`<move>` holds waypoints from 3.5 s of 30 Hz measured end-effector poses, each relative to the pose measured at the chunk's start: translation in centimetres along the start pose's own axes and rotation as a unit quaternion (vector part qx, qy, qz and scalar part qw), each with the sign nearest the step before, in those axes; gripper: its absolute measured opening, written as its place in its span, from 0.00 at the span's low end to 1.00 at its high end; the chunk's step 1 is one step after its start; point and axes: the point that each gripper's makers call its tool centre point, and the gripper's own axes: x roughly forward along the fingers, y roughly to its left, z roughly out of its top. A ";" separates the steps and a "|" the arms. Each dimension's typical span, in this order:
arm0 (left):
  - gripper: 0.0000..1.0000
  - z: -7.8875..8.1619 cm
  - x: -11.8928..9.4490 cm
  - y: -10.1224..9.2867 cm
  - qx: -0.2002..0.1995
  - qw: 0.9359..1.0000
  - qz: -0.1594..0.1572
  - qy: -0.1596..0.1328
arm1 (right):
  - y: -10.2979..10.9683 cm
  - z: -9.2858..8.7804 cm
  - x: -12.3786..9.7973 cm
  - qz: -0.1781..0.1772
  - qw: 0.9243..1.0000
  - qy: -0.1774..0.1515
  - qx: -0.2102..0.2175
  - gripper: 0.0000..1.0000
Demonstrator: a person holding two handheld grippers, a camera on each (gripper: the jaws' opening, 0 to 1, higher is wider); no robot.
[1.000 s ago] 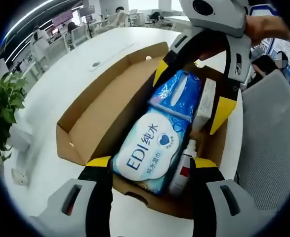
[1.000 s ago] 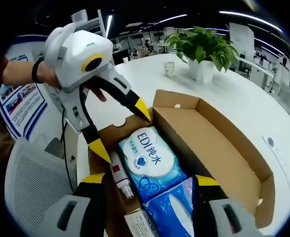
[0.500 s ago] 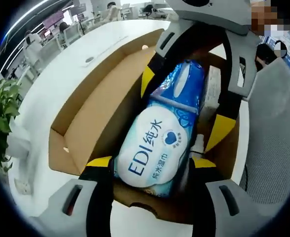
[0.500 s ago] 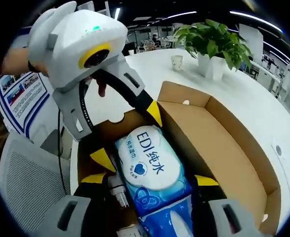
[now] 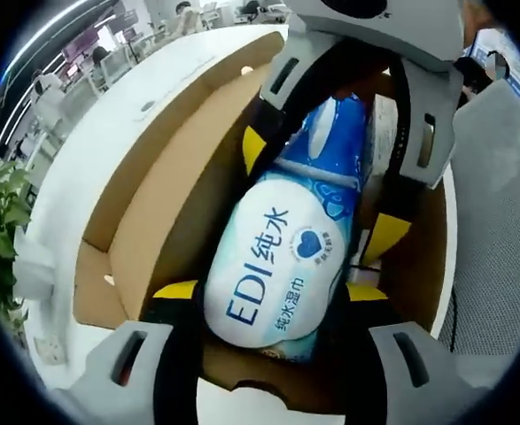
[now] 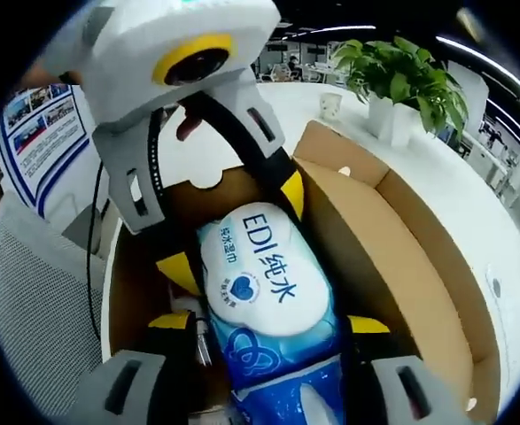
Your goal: Operate the shoe box by opening the lid, removing the specified soft item, and placing it in the target area until the item is outside and the box remains undamaged.
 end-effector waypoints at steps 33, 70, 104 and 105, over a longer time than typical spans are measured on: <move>0.64 -0.4 2.3 -1.0 0.127 0.991 -0.042 0.009 | -0.2 -2.1 2.0 0.029 0.986 0.095 -0.135 0.65; 0.67 -0.2 3.3 -1.4 0.136 0.986 -0.091 -0.030 | 0.2 -2.2 3.2 0.059 0.975 0.139 -0.165 0.66; 0.63 0.3 2.3 -2.0 0.176 0.981 -0.075 -0.032 | 0.7 -1.2 2.2 0.039 0.973 0.092 -0.206 0.56; 0.63 0.5 2.2 -2.0 0.177 0.981 -0.073 -0.030 | 0.8 -1.1 2.1 0.039 0.973 0.092 -0.207 0.56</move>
